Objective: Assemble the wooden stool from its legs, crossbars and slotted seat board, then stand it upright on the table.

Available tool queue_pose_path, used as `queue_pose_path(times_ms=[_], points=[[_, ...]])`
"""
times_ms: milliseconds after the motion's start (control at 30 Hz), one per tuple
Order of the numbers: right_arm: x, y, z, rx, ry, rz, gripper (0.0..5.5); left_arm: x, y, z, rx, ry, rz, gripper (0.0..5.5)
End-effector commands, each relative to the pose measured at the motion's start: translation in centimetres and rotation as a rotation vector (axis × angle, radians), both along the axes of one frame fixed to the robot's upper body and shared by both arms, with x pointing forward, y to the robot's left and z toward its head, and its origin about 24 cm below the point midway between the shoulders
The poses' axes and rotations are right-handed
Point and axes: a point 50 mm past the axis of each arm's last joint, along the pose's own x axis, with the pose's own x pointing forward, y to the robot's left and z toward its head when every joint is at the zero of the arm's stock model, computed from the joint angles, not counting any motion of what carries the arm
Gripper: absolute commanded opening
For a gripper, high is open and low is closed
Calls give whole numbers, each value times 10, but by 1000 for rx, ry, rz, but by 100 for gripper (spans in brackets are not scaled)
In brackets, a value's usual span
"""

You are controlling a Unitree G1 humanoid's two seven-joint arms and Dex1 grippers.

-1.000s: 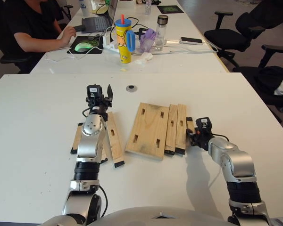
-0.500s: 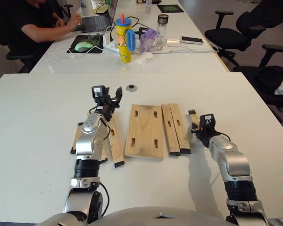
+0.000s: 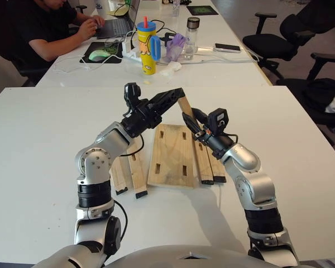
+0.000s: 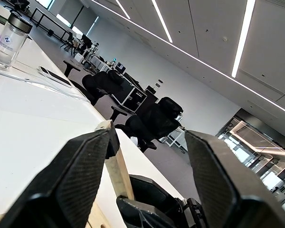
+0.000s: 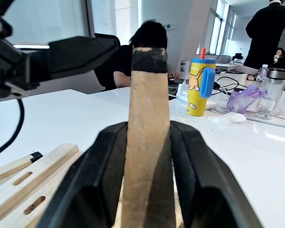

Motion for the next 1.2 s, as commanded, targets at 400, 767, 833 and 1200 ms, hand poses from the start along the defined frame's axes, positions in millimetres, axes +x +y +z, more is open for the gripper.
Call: queue_pose_path(times_ms=[400, 767, 833, 1200], points=[[-12, 4, 8, -3, -109, 75, 131, 4, 0, -5, -5, 88, -69, 294], [-17, 6, 5, -35, -128, 89, 131, 5, 0, -2, -14, 87, -102, 236], [-16, 6, 6, -32, -129, 90, 131, 4, -2, -3, -17, 94, -107, 215], [-12, 3, 4, -52, -133, 72, 131, 6, 1, -7, -3, 111, -90, 70]])
